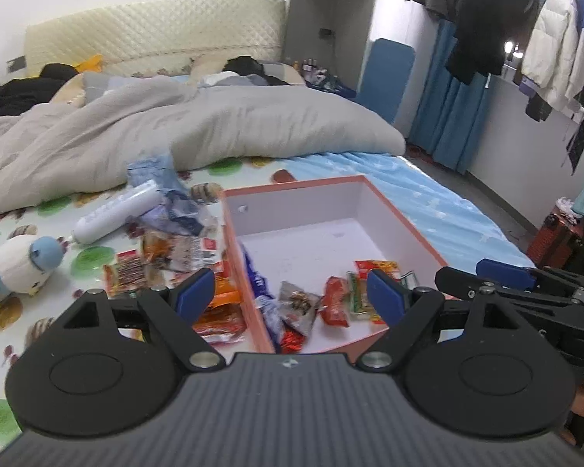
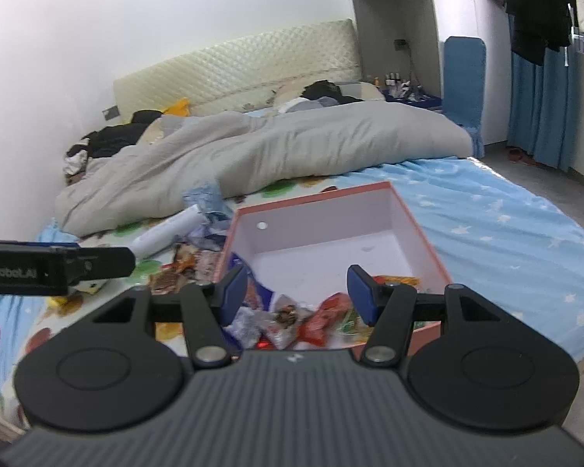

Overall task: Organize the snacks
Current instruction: 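Lift both open tools away from the pink box, then lower the left tool onto the brown sausage-stick pack while the right tool lowers onto the orange pack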

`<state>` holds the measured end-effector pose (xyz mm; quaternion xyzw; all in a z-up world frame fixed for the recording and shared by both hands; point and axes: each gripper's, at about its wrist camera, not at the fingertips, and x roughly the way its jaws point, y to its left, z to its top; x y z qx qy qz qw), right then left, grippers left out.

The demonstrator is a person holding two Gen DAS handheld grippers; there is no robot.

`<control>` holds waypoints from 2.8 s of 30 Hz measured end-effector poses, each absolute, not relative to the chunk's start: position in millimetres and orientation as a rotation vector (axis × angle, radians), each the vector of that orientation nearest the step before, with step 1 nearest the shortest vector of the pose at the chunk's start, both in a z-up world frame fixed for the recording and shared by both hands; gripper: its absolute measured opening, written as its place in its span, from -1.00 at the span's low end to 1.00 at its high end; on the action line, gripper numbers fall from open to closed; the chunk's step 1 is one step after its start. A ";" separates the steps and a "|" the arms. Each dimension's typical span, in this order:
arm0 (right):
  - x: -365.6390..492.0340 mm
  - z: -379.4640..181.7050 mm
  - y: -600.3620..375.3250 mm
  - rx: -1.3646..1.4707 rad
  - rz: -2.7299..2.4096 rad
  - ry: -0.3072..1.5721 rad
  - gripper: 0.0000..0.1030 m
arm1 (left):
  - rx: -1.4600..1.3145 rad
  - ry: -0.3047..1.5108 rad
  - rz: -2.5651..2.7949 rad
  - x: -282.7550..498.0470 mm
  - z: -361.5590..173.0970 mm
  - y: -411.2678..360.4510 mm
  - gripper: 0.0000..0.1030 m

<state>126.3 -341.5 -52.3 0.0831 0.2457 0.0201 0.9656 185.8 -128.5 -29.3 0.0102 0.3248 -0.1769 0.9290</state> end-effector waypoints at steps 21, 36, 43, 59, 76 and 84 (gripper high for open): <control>105.6 -78.7 -245.7 0.095 0.255 0.582 0.16 | -0.125 0.763 -0.160 122.2 -68.1 -9.6 0.70; 141.2 -95.2 -204.6 0.022 0.261 0.619 0.16 | -0.156 0.816 -0.124 177.7 -99.3 21.2 0.70; 176.0 -102.3 -181.0 -0.019 0.265 0.623 0.15 | -0.179 0.826 -0.099 219.9 -113.7 42.1 0.70; 273.9 -153.2 -127.6 -0.148 0.203 0.666 0.13 | -0.211 0.926 -0.093 356.8 -182.6 79.8 0.68; 354.5 -219.3 -110.9 -0.315 0.075 0.710 0.11 | -0.198 1.003 -0.185 494.6 -268.6 65.2 0.61; 364.2 -237.9 -102.1 -0.456 0.025 0.663 0.11 | -0.104 1.038 -0.165 524.8 -289.0 43.0 0.61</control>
